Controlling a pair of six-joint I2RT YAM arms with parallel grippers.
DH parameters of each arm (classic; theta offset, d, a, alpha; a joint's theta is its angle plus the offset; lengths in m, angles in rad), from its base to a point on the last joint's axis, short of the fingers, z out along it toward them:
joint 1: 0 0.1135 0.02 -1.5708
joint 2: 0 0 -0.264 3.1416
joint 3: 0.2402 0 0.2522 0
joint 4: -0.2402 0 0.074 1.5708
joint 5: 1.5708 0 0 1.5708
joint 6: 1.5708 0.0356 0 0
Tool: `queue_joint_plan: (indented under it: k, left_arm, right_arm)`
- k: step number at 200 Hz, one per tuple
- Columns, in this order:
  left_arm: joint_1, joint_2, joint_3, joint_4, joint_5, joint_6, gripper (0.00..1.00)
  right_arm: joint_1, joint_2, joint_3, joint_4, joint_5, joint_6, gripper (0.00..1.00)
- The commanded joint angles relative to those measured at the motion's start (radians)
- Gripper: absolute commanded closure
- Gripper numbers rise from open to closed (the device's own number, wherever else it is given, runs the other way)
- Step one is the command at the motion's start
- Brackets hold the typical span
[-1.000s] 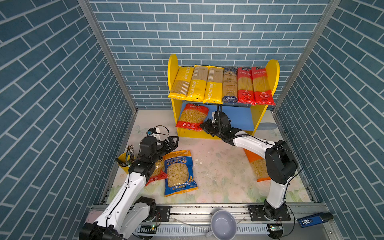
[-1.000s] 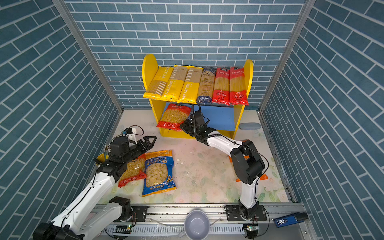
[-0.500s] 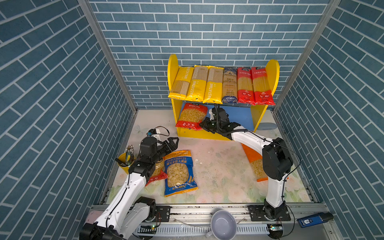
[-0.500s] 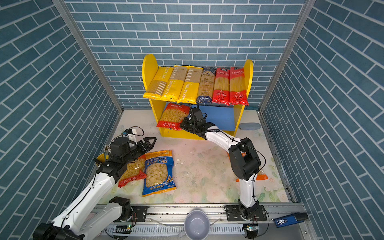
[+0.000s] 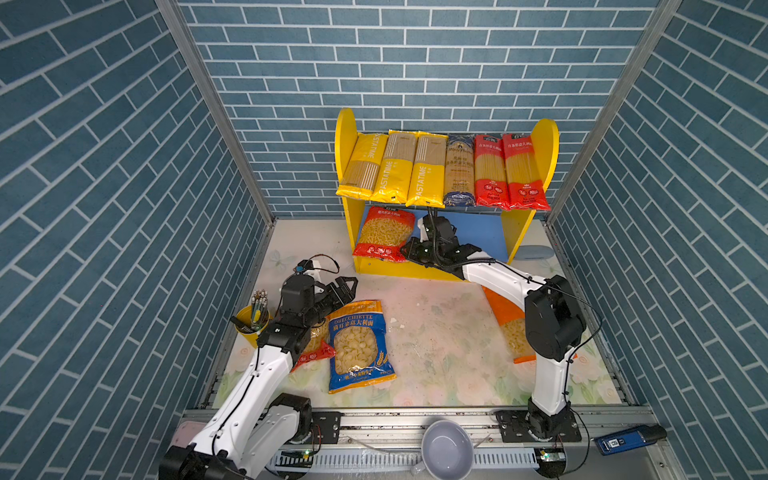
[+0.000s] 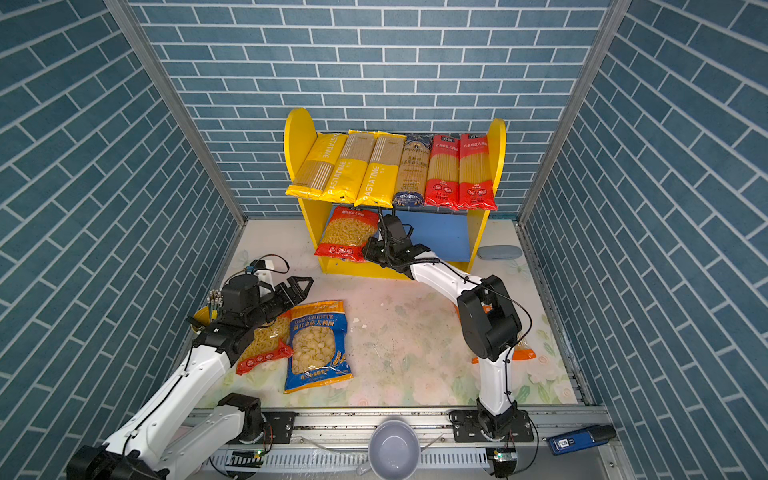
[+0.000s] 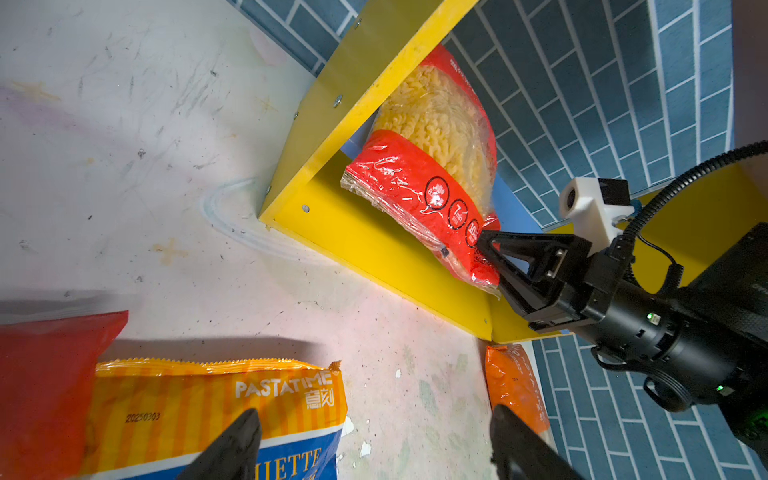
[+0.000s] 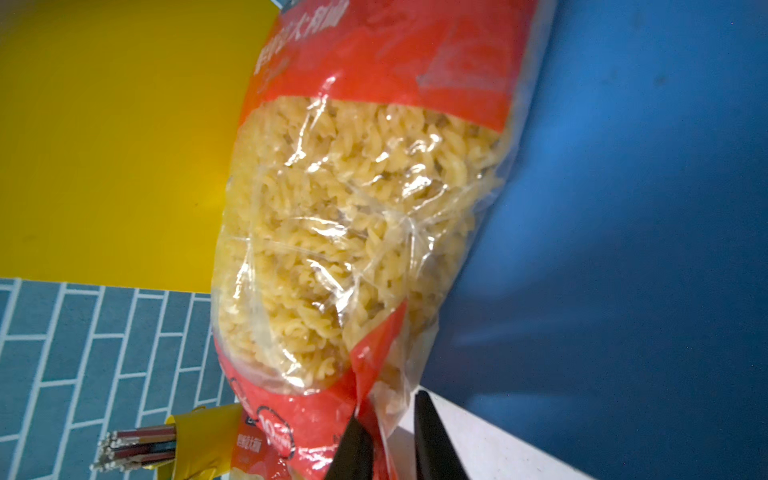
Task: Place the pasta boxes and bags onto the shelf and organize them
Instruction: 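Release the bag with the left gripper while the right sets it upright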
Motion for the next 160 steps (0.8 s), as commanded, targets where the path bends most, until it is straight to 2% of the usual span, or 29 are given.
queue_joint_plan:
  k: [1,21,38,90,112,129,160]
  left_arm:
    - [0.008,-0.019,0.0,-0.033,-0.01,0.026,0.13]
    - [0.008,-0.019,-0.003,-0.033,-0.015,0.026,0.13]
    - [0.008,-0.013,-0.004,-0.027,-0.013,0.028,0.13]
    - [0.008,-0.011,0.009,-0.063,-0.04,0.063,0.13]
    - [0.008,-0.012,0.006,-0.056,-0.039,0.059,0.13]
    - [0.008,-0.015,0.006,-0.059,-0.038,0.06,0.13]
    - [0.008,-0.028,0.01,-0.083,-0.044,0.07,0.13]
  right_arm:
    - [-0.004,-0.064,-0.085,0.132,-0.026,0.003,0.63]
    - [-0.001,-0.101,-0.171,0.256,-0.05,0.085,0.54]
    - [0.002,-0.133,-0.24,0.345,-0.062,0.148,0.51]
    - [0.059,-0.15,-0.303,0.455,-0.082,0.264,0.53]
    - [0.077,-0.121,-0.282,0.438,-0.058,0.283,0.63]
    - [0.078,-0.107,-0.252,0.398,-0.031,0.28,0.78]
    - [0.062,-0.114,-0.185,0.262,0.045,0.212,0.93]
